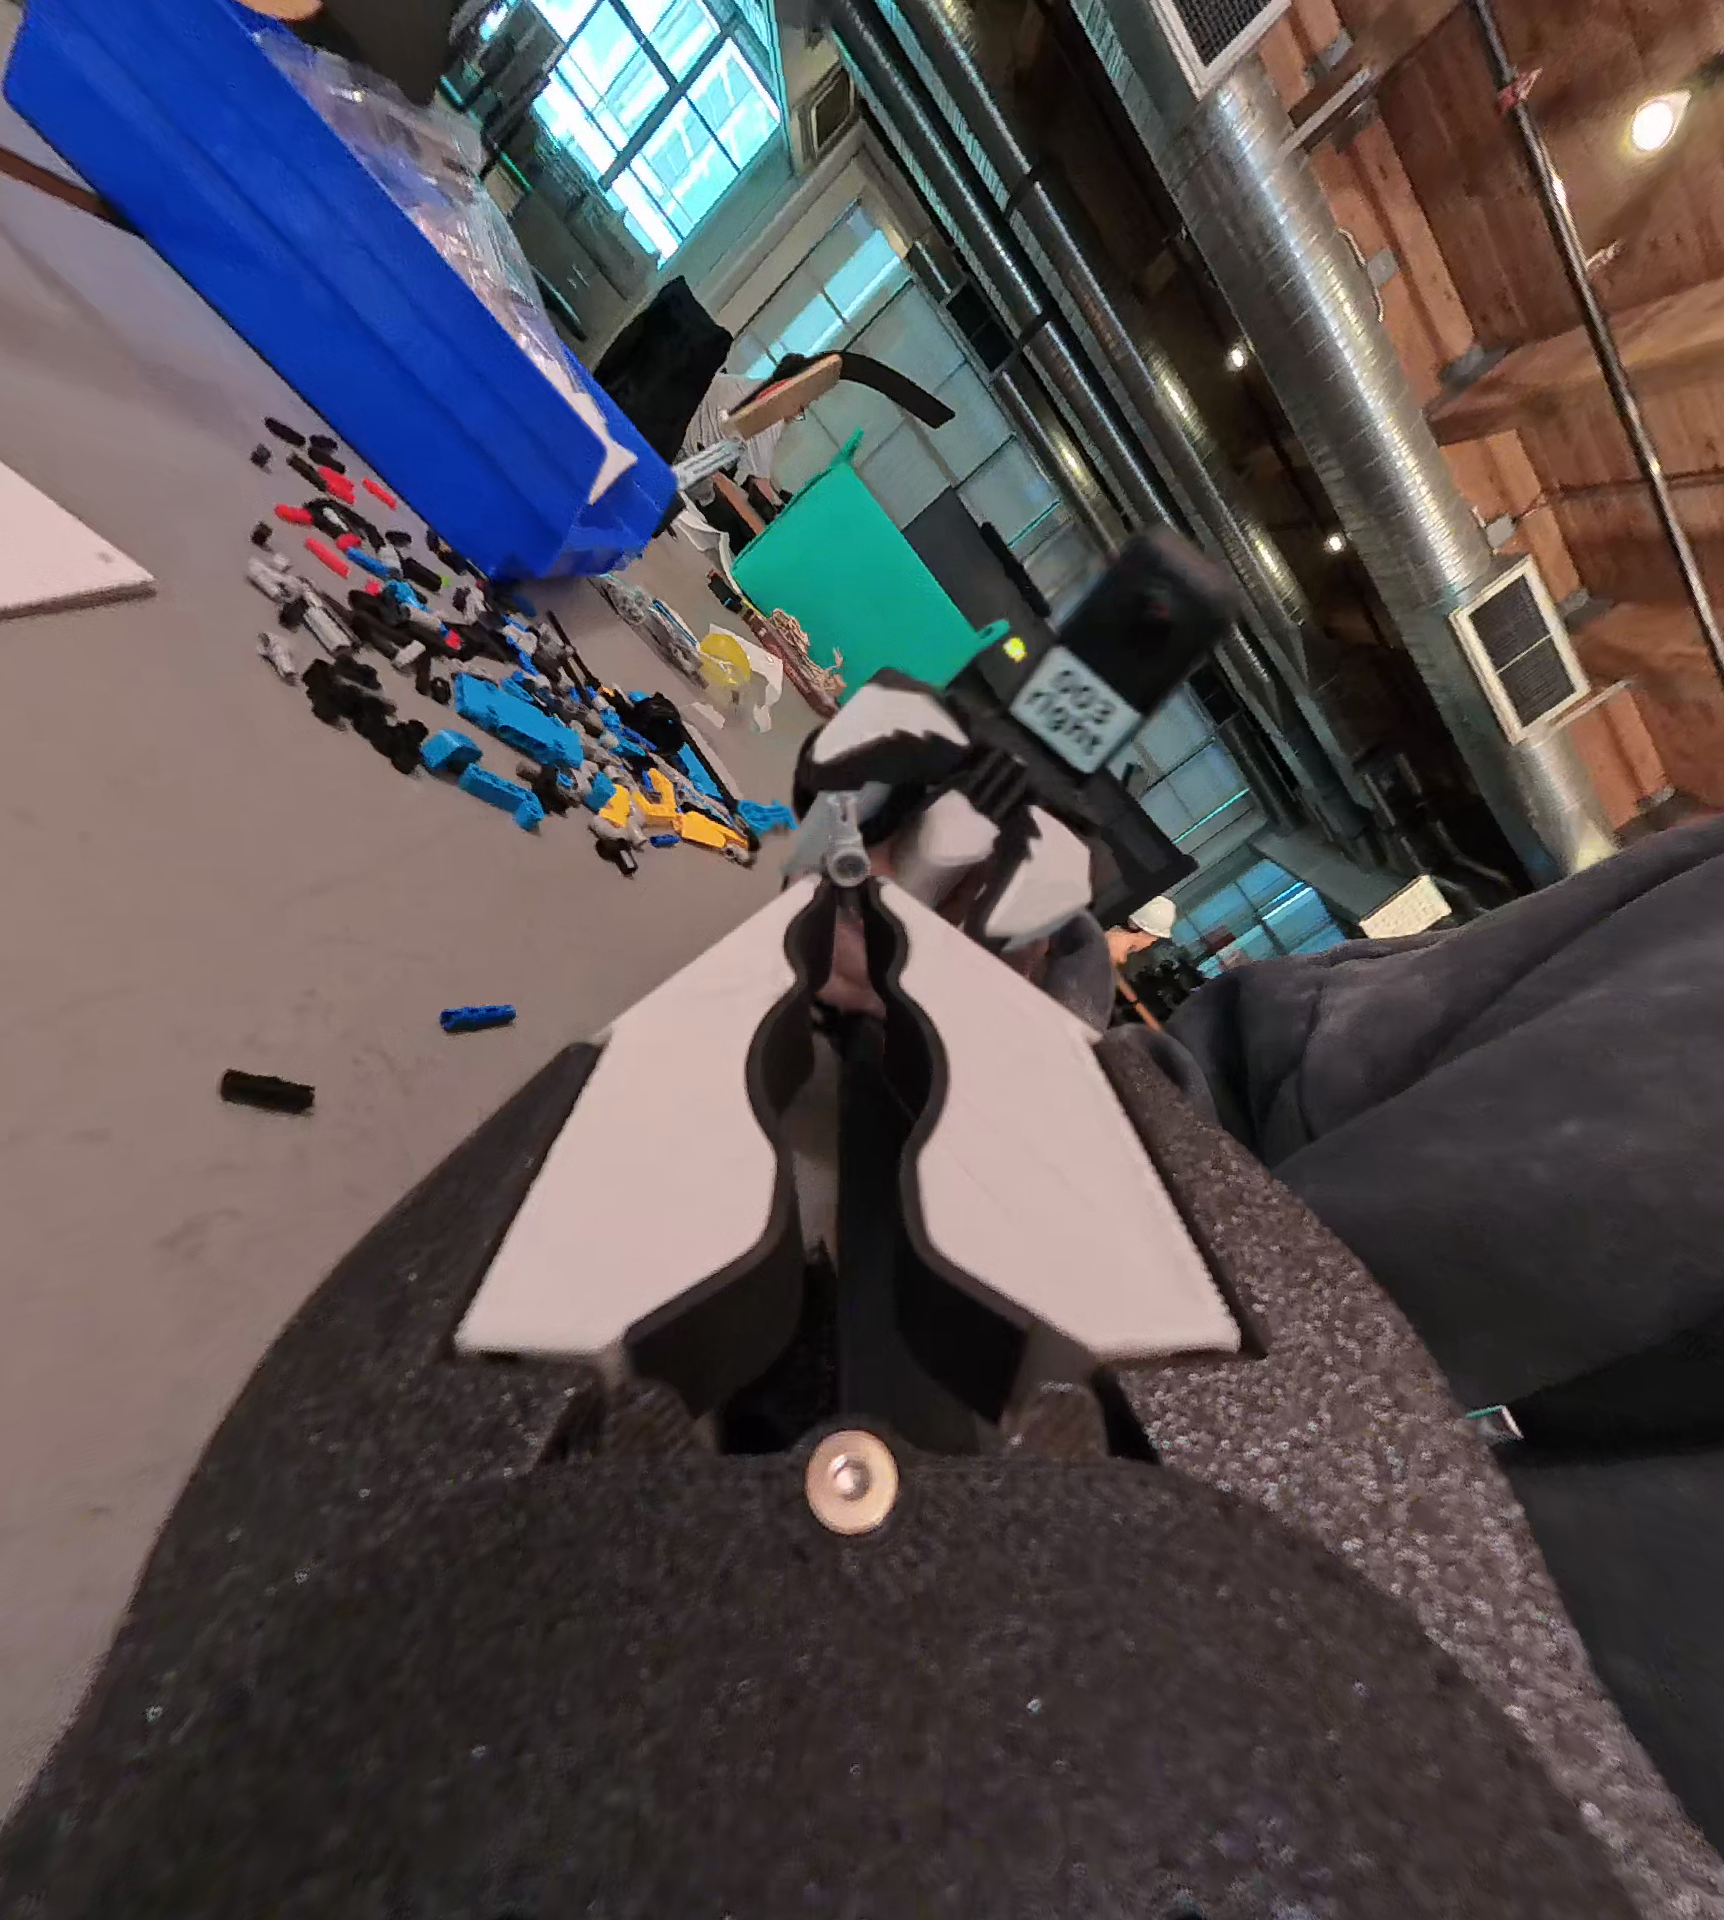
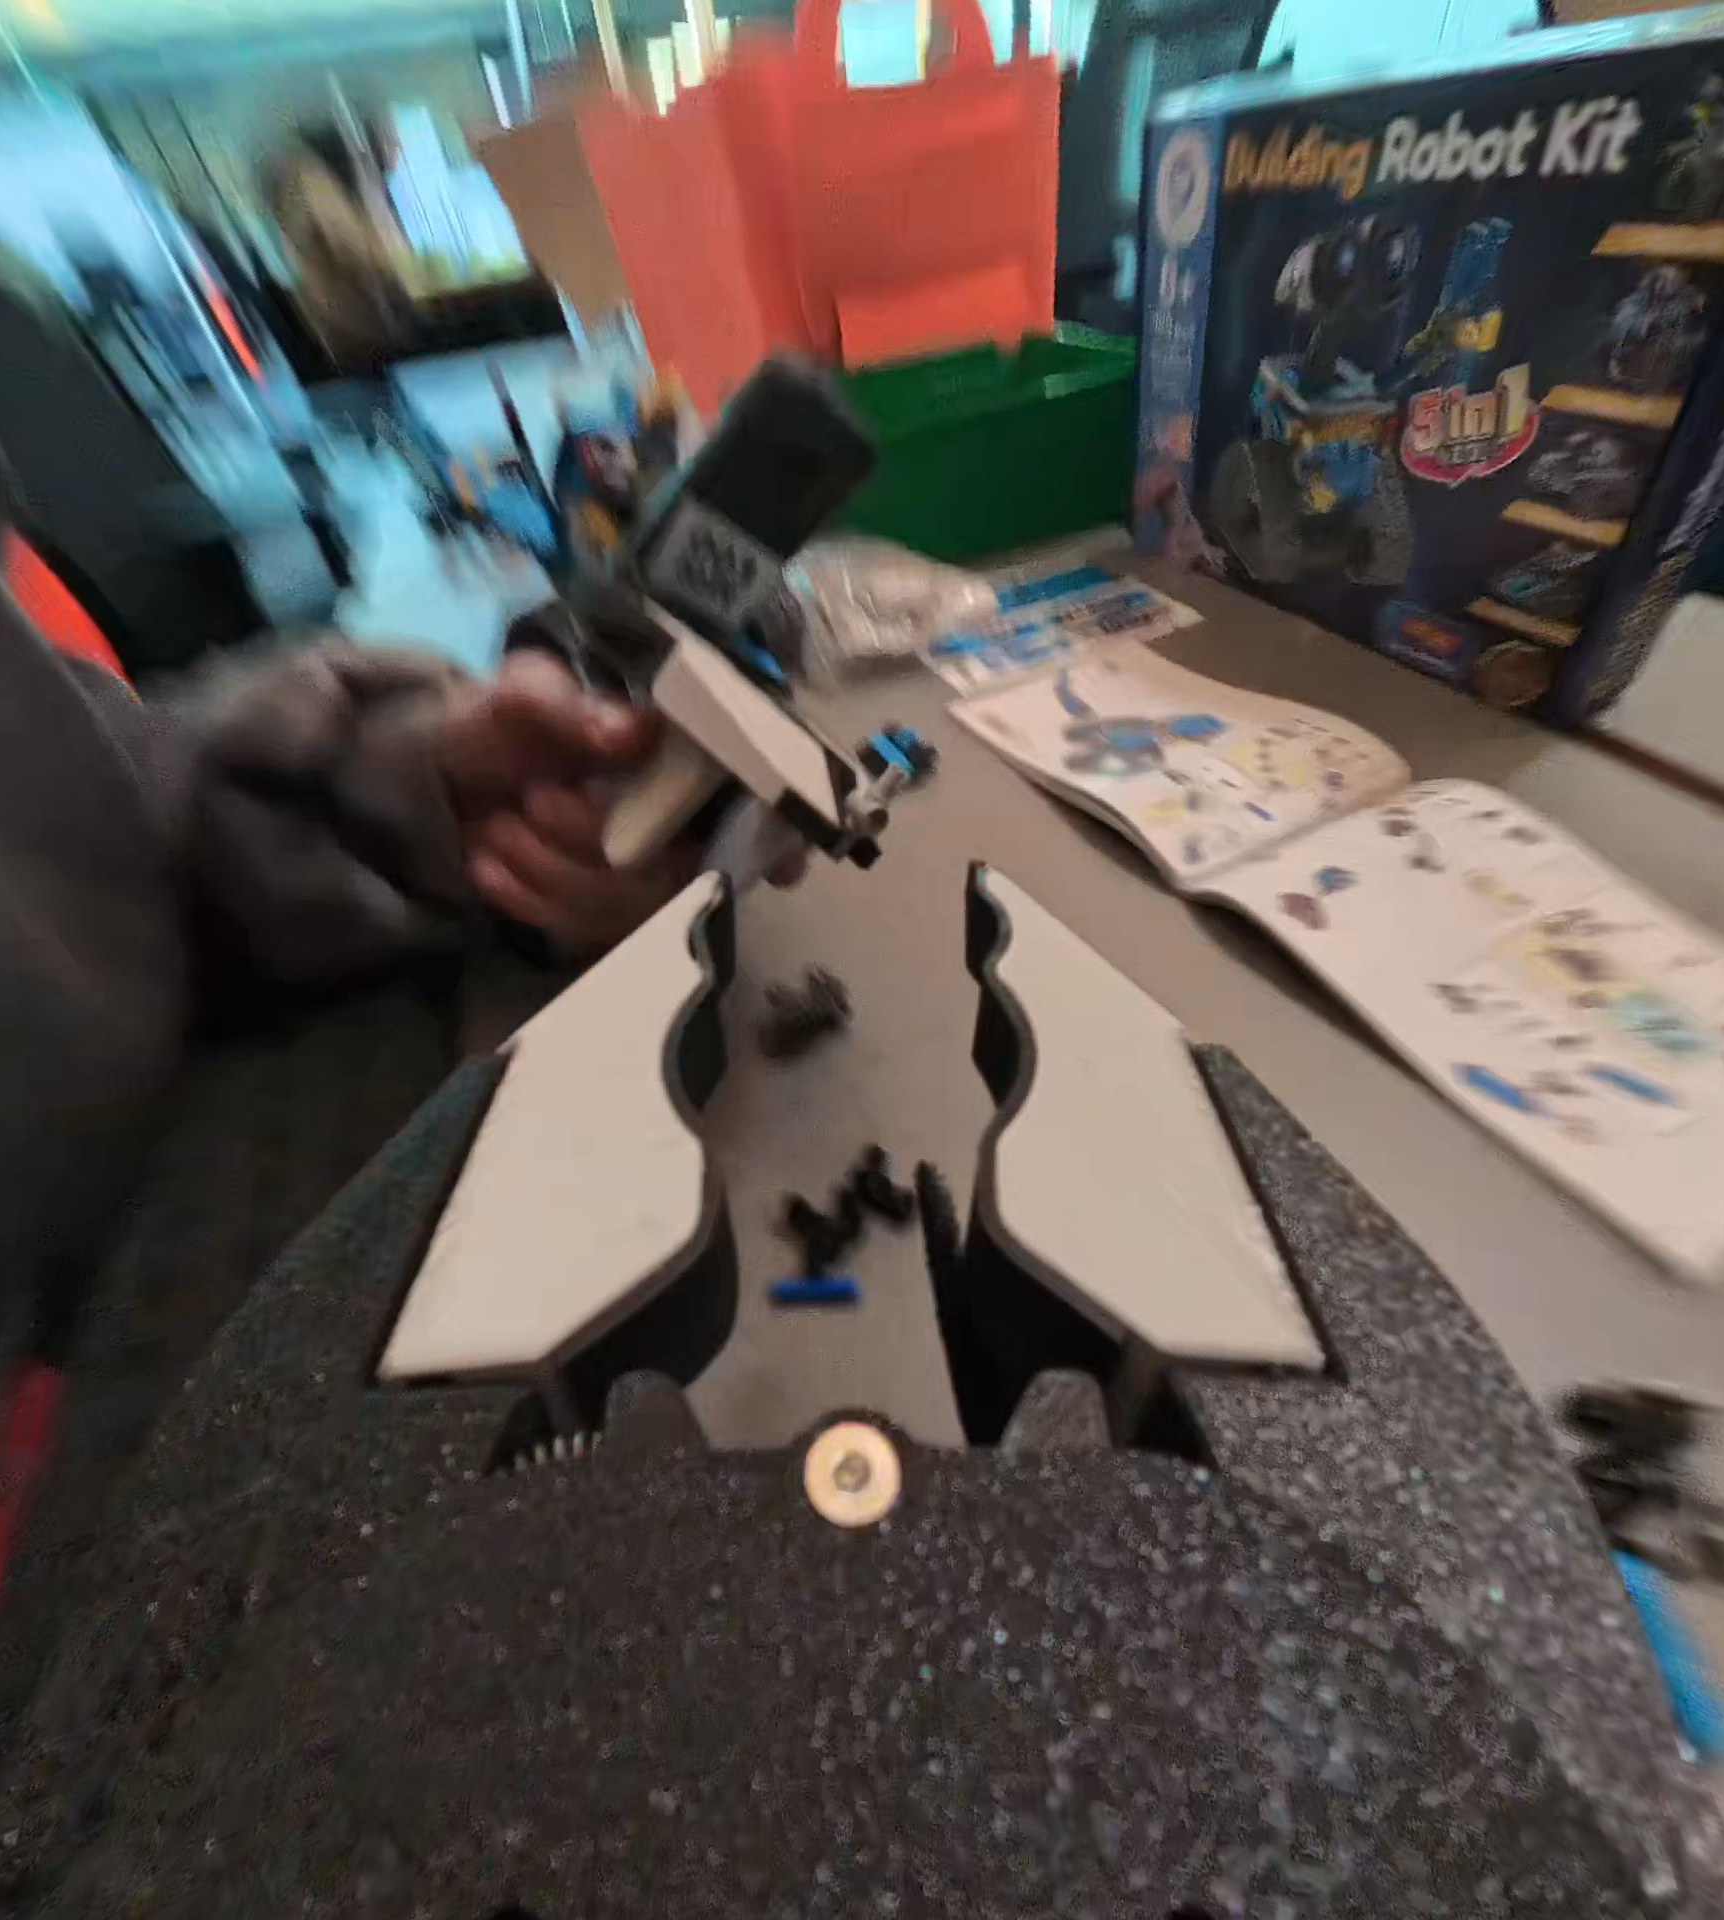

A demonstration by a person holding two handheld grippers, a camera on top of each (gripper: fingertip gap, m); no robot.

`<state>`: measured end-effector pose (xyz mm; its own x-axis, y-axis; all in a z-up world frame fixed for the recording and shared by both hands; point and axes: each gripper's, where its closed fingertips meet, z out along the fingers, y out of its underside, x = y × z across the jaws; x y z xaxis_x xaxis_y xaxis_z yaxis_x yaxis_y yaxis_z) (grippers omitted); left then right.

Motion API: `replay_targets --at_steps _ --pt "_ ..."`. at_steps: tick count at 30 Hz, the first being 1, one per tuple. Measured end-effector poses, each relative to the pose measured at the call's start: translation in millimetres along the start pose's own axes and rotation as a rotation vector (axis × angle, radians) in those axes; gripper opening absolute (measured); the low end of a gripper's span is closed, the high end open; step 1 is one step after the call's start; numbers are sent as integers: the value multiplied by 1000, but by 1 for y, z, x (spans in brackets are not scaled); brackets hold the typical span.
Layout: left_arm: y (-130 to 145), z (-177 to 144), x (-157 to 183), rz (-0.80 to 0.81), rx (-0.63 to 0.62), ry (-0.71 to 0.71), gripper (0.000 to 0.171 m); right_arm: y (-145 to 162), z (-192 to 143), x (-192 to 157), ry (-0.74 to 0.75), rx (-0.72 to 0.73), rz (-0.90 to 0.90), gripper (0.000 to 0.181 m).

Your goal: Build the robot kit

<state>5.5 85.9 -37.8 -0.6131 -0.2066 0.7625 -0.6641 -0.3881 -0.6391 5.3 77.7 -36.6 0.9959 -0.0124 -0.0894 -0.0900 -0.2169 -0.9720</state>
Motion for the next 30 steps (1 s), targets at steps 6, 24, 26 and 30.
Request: replay_targets --at_steps 6,24,26,30 --pt "11 4 -5 -76 -54 14 4 7 16 -1 97 -298 -408 45" --pt "12 5 -1 -93 -59 45 9 10 24 1 147 -285 -589 25" --pt "12 4 -6 -87 -61 14 19 12 24 3 149 -296 -589 25" --pt "10 4 -4 -70 -56 15 17 18 27 2 145 -321 -602 25"
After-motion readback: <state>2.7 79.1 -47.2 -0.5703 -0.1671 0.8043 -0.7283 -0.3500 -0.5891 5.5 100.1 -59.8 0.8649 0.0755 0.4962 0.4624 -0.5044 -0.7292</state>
